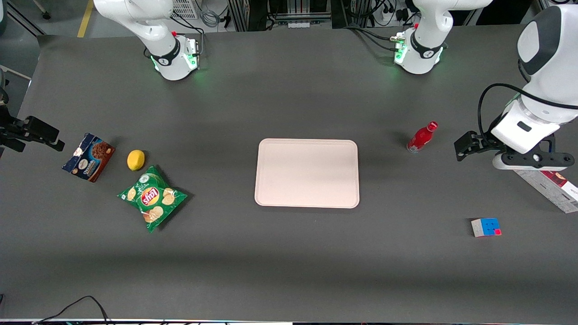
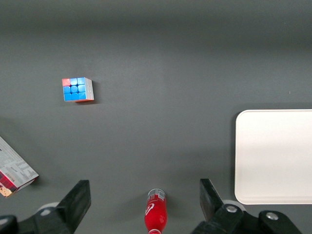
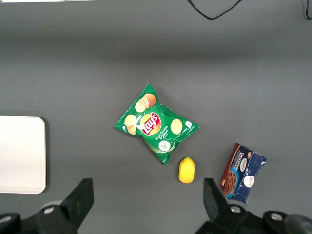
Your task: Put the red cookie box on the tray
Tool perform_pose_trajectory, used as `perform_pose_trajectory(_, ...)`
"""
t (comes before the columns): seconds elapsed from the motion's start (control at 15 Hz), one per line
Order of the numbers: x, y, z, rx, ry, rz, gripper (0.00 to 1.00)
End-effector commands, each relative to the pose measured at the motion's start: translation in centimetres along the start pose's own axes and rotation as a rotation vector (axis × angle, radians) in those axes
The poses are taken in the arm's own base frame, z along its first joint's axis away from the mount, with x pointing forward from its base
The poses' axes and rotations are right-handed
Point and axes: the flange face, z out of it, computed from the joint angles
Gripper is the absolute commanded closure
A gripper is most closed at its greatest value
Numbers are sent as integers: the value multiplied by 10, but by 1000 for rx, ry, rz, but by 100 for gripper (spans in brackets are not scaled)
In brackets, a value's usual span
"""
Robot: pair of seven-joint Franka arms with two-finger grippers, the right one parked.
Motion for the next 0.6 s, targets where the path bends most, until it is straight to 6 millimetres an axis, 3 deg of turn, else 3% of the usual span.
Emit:
perform_pose_trajectory(0.0,2,3,-5,-5,-3,-16,0)
perform_pose_trajectory(0.53,4,-14,-1,4,-9,-38,0)
